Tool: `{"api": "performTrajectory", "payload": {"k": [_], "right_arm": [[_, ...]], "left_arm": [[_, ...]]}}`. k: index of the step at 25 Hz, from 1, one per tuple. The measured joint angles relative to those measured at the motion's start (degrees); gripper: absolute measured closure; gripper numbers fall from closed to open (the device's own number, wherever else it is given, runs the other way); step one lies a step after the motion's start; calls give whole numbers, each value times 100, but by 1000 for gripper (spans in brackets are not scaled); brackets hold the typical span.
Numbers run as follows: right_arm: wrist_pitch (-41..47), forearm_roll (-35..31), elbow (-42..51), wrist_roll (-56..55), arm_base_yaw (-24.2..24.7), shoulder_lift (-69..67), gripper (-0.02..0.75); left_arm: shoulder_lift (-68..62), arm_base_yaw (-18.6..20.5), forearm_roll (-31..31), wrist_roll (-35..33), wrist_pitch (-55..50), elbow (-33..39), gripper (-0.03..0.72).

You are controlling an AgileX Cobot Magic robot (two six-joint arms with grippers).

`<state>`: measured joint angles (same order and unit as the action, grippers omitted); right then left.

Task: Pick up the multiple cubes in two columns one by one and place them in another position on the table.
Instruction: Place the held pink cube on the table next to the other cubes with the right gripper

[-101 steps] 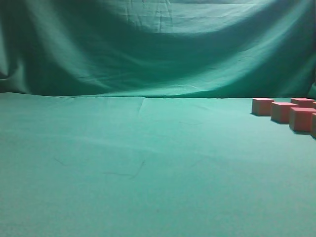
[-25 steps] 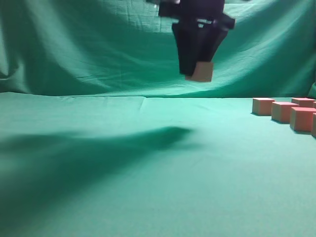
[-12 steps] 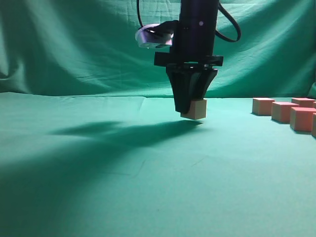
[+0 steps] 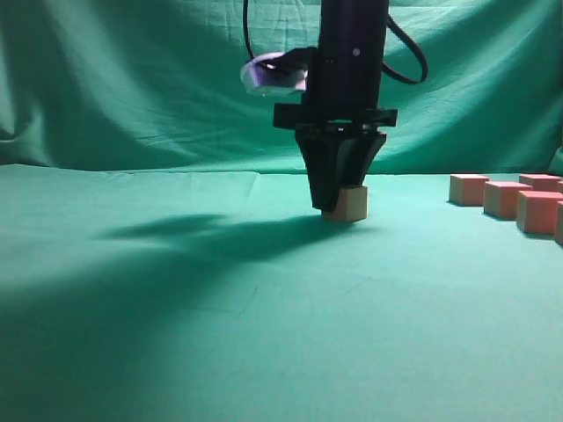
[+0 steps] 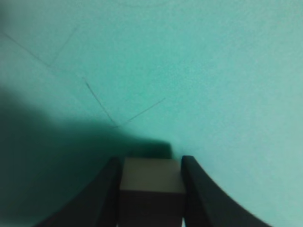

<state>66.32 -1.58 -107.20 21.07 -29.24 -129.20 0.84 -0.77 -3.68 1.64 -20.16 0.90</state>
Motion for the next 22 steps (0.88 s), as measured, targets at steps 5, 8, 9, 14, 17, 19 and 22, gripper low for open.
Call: {"api": "performTrajectory", "payload": {"k": [5, 8, 9, 14, 17, 19, 22], "right_arm": [[0, -12, -12, -39, 0, -27, 463], [0, -12, -12, -48, 0, -27, 463], [0, -12, -12, -52, 0, -27, 463], [83, -40, -79, -103, 0, -93, 193], [258, -50, -373, -203, 0, -93, 80], [365, -50, -699, -239, 0, -93, 94], [406, -50, -1245, -359, 0, -57, 69]], "left_arm": [[0, 0, 0, 0, 0, 0, 688], [0, 0, 0, 0, 0, 0, 688], [0, 0, 0, 0, 0, 0, 688], [0, 0, 0, 0, 0, 0, 688], [0, 0, 0, 0, 0, 0, 688], [0, 0, 0, 0, 0, 0, 688], [0, 0, 0, 0, 0, 0, 688]]}}
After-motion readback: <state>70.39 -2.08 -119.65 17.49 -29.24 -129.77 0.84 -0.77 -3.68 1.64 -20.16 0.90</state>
